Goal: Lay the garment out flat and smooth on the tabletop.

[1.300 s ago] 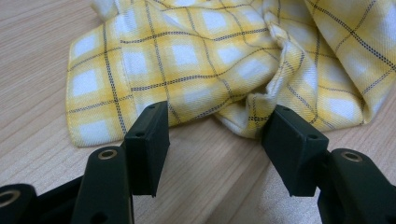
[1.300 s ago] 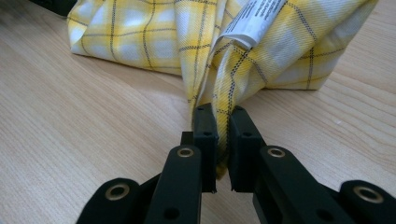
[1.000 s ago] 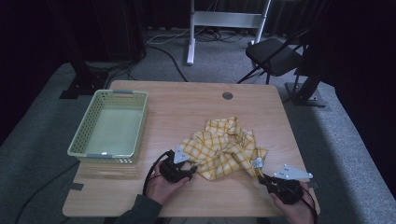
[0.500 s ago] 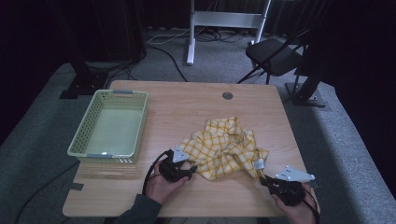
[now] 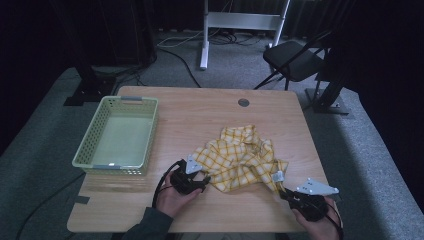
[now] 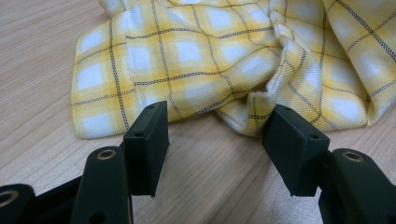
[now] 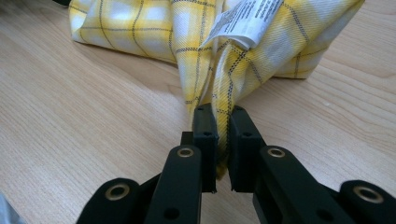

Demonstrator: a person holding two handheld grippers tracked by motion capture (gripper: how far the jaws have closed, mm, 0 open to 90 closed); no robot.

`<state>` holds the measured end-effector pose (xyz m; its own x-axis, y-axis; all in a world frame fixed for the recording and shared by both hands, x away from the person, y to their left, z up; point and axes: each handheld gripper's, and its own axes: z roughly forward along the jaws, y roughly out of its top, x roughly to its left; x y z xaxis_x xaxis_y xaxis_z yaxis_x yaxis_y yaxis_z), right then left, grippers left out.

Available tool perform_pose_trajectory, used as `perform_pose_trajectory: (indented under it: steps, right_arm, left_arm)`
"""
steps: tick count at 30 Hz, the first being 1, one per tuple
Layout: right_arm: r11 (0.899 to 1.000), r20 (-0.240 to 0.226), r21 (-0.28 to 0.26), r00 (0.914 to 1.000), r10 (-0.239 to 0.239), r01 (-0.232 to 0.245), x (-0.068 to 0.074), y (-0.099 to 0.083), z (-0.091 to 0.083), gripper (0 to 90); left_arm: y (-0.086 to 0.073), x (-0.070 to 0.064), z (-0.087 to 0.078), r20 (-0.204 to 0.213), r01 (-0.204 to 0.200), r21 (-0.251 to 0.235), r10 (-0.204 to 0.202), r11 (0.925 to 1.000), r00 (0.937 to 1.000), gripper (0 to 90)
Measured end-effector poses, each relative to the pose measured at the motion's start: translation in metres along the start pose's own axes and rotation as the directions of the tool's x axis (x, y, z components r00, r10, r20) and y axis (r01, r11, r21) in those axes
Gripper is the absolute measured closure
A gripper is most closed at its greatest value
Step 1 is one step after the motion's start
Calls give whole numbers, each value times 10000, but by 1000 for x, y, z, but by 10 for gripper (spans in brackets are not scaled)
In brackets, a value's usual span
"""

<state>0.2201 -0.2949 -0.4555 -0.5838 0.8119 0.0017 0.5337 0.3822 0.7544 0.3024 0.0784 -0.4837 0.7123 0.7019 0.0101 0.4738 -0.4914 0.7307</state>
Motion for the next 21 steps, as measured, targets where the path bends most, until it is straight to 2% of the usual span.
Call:
perform_pose_trajectory:
  steps: [10,21]
  right_arm:
    - [10000,-1,42,10000,22,-22,-1,-2,-1,837]
    - [9999,109,28,9999,129,-130,-3,-6,-7,837]
  left_arm:
    - [0,3,-1,-120,131,34,-131,9999,9998,416]
    - [1,9,-1,-433,437,117,-432,9990,9981,416]
